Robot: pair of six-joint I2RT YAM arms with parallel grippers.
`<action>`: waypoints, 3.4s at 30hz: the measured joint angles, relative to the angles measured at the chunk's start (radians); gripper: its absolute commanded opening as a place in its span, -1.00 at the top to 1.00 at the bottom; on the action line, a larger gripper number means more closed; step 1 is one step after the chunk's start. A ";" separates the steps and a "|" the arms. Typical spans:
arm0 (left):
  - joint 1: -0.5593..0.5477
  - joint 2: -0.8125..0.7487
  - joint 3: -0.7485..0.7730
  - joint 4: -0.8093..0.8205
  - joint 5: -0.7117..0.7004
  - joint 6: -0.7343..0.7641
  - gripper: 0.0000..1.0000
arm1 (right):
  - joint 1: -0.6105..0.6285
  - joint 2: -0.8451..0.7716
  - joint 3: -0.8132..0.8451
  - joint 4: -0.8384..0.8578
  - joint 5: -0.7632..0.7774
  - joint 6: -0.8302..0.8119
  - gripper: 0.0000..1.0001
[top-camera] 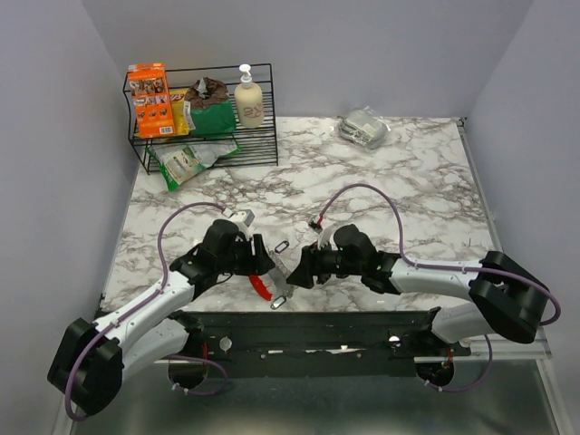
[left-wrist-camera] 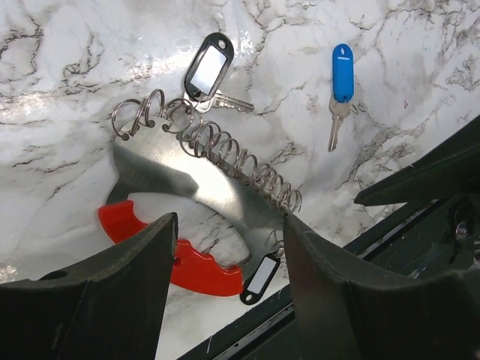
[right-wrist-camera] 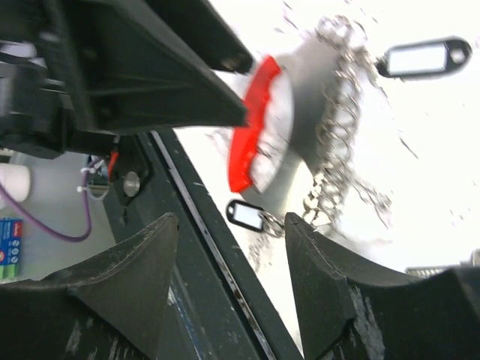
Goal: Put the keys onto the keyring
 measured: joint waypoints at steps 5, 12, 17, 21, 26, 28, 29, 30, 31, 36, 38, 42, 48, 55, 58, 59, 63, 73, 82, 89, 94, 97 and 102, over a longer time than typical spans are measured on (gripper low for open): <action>-0.031 0.047 0.001 0.001 0.016 0.013 -0.33 | -0.023 0.026 -0.043 -0.002 0.002 0.023 -0.27; -0.074 0.097 0.007 0.018 0.058 0.035 -0.43 | -0.049 0.071 -0.065 0.007 -0.004 0.063 -0.23; -0.074 0.098 0.038 0.037 0.069 0.072 -0.44 | -0.054 0.060 -0.087 0.016 -0.005 0.093 -0.22; -0.074 0.127 0.083 0.034 0.063 0.100 -0.30 | -0.060 0.045 -0.108 0.015 -0.006 0.111 -0.17; -0.074 0.219 0.152 0.002 0.031 0.120 -0.13 | -0.060 0.045 -0.108 0.015 -0.011 0.132 -0.17; -0.074 0.256 0.187 -0.022 0.027 0.129 -0.13 | -0.060 0.045 -0.108 0.015 -0.013 0.141 -0.17; -0.074 0.267 0.200 -0.030 0.027 0.137 -0.13 | -0.060 0.045 -0.108 0.015 -0.014 0.145 -0.17; -0.077 0.277 0.213 -0.035 0.029 0.145 -0.13 | -0.060 0.045 -0.108 0.016 -0.016 0.149 -0.17; -0.080 0.281 0.224 -0.039 0.033 0.155 -0.13 | -0.060 0.045 -0.109 0.017 -0.017 0.155 -0.17; -0.109 0.284 0.255 -0.057 0.075 0.188 -0.09 | -0.064 0.045 -0.128 0.045 -0.021 0.174 -0.16; -0.131 0.296 0.269 -0.071 0.095 0.198 -0.09 | -0.072 0.044 -0.153 0.072 -0.027 0.188 -0.16; -0.199 0.365 0.326 -0.126 0.104 0.234 -0.10 | -0.123 0.000 -0.259 0.145 -0.045 0.227 -0.16; -0.290 0.496 0.503 -0.301 0.087 0.328 -0.11 | -0.199 -0.138 -0.376 0.176 -0.070 0.248 -0.18; -0.306 0.677 0.748 -0.521 0.061 0.506 0.06 | -0.250 -0.379 -0.442 0.150 -0.072 0.237 -0.21; -0.330 0.779 0.807 -0.594 0.061 0.575 0.08 | -0.274 -0.488 -0.471 0.093 -0.066 0.229 -0.21; -0.338 0.802 0.820 -0.615 0.061 0.590 0.08 | -0.278 -0.523 -0.478 0.073 -0.061 0.226 -0.22; -0.368 0.876 0.850 -0.673 0.061 0.639 0.08 | -0.288 -0.636 -0.486 -0.006 -0.044 0.211 -0.23; -0.380 0.953 0.893 -0.716 0.061 0.696 0.08 | -0.293 -0.701 -0.489 -0.092 -0.034 0.176 -0.25; -0.388 1.001 0.906 -0.719 0.060 0.707 0.08 | -0.293 -0.701 -0.492 -0.107 -0.034 0.161 -0.25; -0.388 1.019 0.921 -0.720 0.048 0.710 0.23 | -0.293 -0.706 -0.492 -0.112 -0.034 0.159 -0.25; -0.388 1.023 0.925 -0.738 0.033 0.713 0.25 | -0.293 -0.706 -0.492 -0.117 -0.034 0.153 -0.25; -0.388 1.028 0.929 -0.753 0.029 0.712 0.25 | -0.293 -0.706 -0.492 -0.117 -0.034 0.150 -0.25; -0.388 1.038 0.938 -0.767 0.026 0.712 0.34 | -0.293 -0.706 -0.492 -0.118 -0.034 0.145 -0.25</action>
